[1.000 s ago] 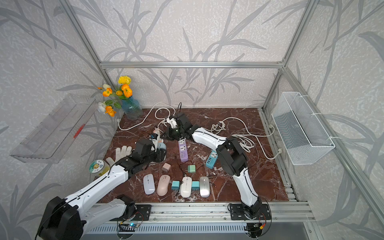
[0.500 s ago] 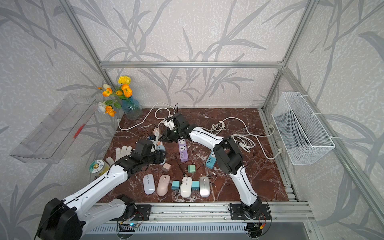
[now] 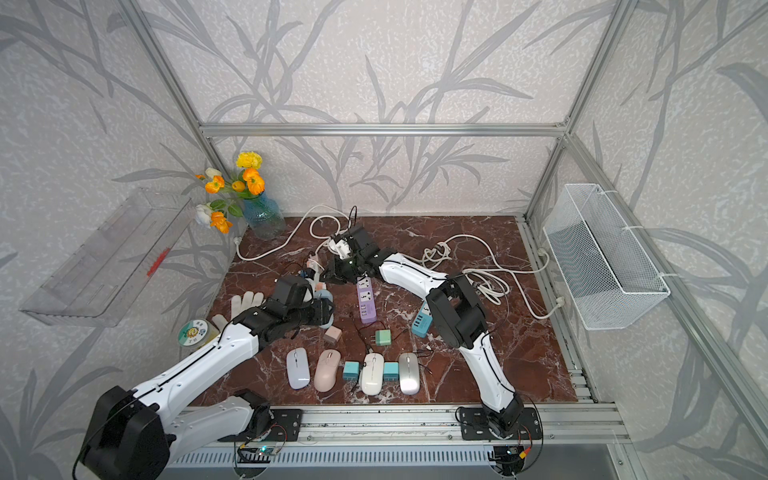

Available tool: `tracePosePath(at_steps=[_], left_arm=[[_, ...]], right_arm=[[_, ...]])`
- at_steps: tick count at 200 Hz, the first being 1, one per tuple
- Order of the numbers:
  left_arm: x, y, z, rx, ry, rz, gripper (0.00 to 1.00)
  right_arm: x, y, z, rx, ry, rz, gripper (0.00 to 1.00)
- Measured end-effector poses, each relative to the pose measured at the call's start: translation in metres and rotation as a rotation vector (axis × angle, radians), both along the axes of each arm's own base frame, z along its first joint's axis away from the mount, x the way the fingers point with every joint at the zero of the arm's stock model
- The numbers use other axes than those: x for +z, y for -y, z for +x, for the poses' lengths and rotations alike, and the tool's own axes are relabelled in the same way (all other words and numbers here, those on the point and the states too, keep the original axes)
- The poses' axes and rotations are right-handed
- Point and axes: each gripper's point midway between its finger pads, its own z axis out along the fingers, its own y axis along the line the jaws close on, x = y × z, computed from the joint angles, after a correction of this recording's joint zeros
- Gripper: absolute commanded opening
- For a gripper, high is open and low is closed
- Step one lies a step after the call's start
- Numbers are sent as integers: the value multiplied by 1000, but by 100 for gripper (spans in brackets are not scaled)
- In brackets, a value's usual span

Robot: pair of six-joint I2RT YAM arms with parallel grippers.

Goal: Unplug the wireless mouse
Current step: Remove the power cord from the mouse, then place the mouse at the center of the board.

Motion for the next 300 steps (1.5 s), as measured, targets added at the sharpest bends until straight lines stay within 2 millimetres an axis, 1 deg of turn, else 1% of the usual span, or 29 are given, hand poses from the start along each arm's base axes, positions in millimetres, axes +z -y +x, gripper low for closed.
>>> tracePosePath(at_steps=[38,80,105,125,160,197,203,207,215,224,239,250,258,266,283,300], left_arm=[[3,0,3,4,9,-9,0],[5,0,5,6,16,-12,0],[9,0,9,11,31,-19,0],[11,-2,12,20,37,-20,0],[12,-1,13,16,41,-21,0],[10,3,13,-6,34,-29,0],[9,10,7,-49,11,-49,0],[4,16,-2,-87,-22,-53,0],[-7,25,-21,-152,-89,-61,0],[-18,34,-41,-220,-168,-73,0],[-30,38,-60,-266,-251,-79,0],[-32,37,-67,-276,-282,-82,0],[-32,37,-69,-278,-288,-85,0],[-32,36,-70,-277,-291,-86,0],[-29,34,-72,-276,-290,-85,0],[-24,32,-72,-268,-279,-79,0]], right_arm=[[5,-3,3,3,33,21,0],[7,-2,6,-9,43,9,0],[14,-5,9,-4,58,15,0],[20,-10,10,36,70,50,0],[20,-8,12,58,91,42,0],[12,0,17,-1,65,-44,0],[17,-1,28,-39,101,-48,0],[24,-2,36,-60,130,-38,0],[44,-3,55,-103,198,-1,0],[72,-1,74,-145,273,52,0],[105,2,92,-182,361,131,0],[117,6,101,-203,399,162,0],[119,9,106,-214,411,169,0],[117,10,107,-222,411,163,0],[104,9,106,-221,399,139,0],[84,7,100,-207,367,110,0]])
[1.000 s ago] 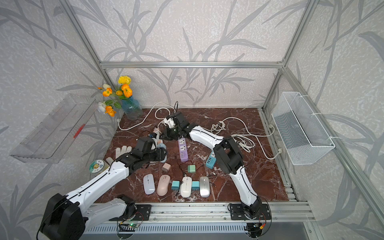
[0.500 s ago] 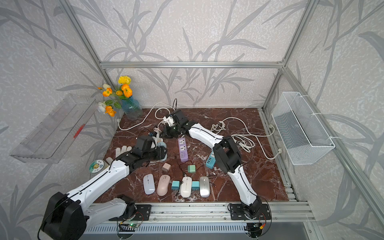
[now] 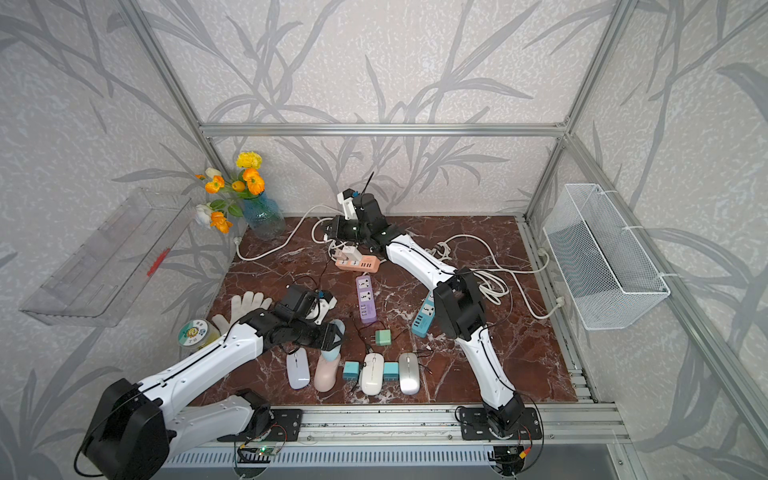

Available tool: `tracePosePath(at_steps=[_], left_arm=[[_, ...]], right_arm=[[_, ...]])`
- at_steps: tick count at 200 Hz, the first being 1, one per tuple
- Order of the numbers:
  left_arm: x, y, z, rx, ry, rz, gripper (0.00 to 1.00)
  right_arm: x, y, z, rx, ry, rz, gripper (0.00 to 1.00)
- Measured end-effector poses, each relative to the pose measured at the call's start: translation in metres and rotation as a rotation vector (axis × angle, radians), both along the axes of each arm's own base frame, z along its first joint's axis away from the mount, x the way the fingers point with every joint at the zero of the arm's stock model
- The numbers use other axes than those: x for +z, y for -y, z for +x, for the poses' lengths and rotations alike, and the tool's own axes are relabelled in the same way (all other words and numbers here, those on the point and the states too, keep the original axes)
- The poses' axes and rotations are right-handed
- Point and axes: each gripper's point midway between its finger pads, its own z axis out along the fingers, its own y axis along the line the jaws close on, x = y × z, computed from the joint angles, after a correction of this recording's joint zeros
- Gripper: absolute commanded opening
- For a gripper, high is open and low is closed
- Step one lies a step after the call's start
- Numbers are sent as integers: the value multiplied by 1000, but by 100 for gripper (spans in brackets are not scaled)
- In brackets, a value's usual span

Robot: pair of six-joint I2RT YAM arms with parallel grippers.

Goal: Unplug the wireless mouse
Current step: Place the mouse at the center of the board.

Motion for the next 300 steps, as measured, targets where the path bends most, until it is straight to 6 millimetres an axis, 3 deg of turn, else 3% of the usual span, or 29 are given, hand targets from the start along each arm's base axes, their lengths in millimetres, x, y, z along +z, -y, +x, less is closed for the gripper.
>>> tracePosePath(at_steps=[29,52,69,93,118,142,187,218,256,300], left_arm=[[22,-6,8,52,50,14,0],[38,-23,9,150,98,36,0],[46,-38,7,224,108,66,0],[51,-57,10,333,80,111,0],[36,-69,14,408,-13,156,0],[13,-73,11,416,-123,218,0],[-5,-72,23,395,-159,258,0],[-30,-72,31,377,-205,311,0],[-39,-81,40,393,-183,375,20],[-51,-84,49,393,-188,415,60]], right_arm=[[-35,-3,-21,41,-57,-51,0],[-52,-4,-47,81,-86,-89,0],[-54,-3,-60,98,-96,-97,0],[-36,-5,-69,123,-68,-73,0],[-20,-2,-70,128,-32,-58,0],[-19,5,-71,121,-32,-61,0],[-50,16,-88,142,-75,-102,0],[-65,25,-101,157,-107,-123,0],[-57,29,-105,166,-78,-122,0],[-50,30,-106,181,-45,-134,0]])
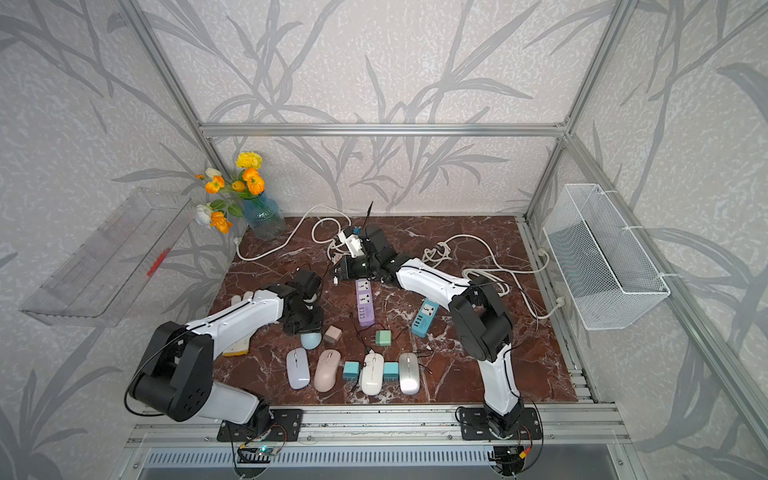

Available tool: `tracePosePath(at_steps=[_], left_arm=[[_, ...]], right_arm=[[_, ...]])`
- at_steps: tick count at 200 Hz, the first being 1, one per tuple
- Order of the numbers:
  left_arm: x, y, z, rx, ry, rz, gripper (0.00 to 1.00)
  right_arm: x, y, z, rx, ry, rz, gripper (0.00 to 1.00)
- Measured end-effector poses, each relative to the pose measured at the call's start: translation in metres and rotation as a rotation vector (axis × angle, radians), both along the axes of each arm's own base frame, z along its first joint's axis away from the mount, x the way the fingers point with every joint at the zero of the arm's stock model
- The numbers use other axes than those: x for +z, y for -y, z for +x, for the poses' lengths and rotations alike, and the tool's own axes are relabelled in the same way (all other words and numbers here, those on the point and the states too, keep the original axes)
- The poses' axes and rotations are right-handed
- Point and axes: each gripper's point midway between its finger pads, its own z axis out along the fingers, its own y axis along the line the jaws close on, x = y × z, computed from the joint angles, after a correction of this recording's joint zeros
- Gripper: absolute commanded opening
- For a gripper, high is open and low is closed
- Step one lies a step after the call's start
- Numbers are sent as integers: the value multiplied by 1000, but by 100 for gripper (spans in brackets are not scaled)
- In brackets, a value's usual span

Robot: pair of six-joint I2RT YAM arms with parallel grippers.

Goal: Unplug the wireless mouse
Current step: Place the mouse at the center of the board, then place the power cord at the center of the board.

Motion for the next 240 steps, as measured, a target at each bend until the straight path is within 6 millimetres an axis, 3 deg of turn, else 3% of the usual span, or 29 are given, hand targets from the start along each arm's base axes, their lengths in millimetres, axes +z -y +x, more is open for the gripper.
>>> tracePosePath(at_steps=[40,90,114,154,188,204,223,240], left_arm=[[7,-5,7,13,47,21,62],[56,-19,23,101,286,-25,64],[69,-30,27,165,371,-61,64],[71,-41,31,233,416,-85,64],[69,-43,32,258,429,-114,64],[71,-42,34,268,439,-128,64],[71,-44,36,287,450,-145,63],[68,-46,36,313,453,-165,60]], right_arm=[[24,-5,0,25,21,24,0],[65,-25,-15,92,53,73,0],[74,-34,-22,125,54,88,0],[61,-38,-30,152,13,56,0],[25,-31,-36,153,-46,-5,0],[10,-28,-37,144,-66,-42,10],[0,-23,-35,131,-64,-81,29],[-7,-19,-33,116,-47,-118,39]])
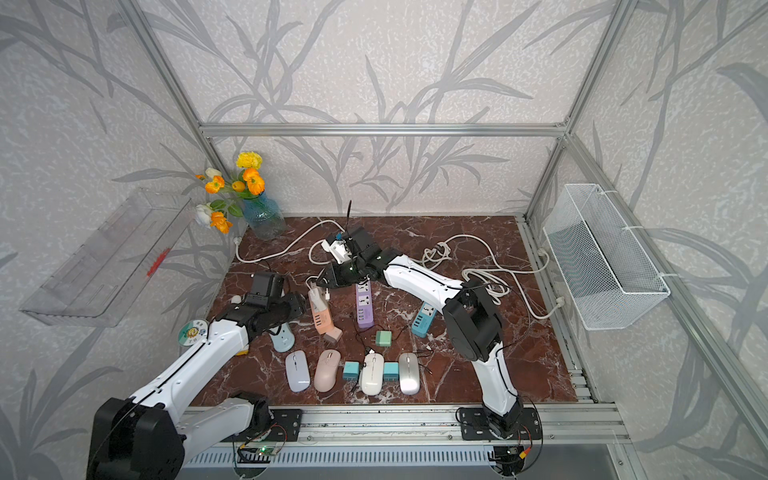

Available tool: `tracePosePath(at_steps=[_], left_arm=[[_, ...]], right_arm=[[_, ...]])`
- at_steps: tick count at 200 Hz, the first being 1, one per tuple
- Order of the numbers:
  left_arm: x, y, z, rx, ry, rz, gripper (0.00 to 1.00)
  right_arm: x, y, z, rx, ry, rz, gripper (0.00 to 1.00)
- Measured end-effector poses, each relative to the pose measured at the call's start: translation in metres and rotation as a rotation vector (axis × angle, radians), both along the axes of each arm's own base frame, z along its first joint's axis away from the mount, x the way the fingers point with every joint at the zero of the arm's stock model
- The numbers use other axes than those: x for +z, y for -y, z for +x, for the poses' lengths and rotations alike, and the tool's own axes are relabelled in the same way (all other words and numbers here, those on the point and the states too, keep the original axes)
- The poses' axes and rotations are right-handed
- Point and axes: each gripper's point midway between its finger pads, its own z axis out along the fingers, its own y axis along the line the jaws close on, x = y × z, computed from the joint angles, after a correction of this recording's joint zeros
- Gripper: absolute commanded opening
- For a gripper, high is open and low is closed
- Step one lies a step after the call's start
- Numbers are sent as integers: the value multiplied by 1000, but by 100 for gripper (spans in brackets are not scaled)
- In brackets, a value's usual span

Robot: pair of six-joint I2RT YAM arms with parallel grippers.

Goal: Unplug the wireless mouse
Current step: Place the power cord at the center of the board.

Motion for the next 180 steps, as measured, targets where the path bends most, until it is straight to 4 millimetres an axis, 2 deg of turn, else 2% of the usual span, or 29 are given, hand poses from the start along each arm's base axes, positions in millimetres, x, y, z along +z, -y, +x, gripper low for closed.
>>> tracePosePath(at_steps=[17,60,116,152,180], left_arm=[[-5,-4,-1,25,-5,-28,55],[-14,-7,-3,64,-15,-89,52],[-32,-9,-10,131,-25,-196,48],[-35,-5,-6,154,4,-284,47],[-37,-15,-3,213,26,-349,47]], right_arm=[[-9,6,3,-16,28,-52,43],[-23,18,5,-43,136,-187,43],[-19,-3,-29,-15,270,-269,41],[-13,-7,-22,-45,325,-311,42],[-14,-13,-21,-44,361,-338,51]])
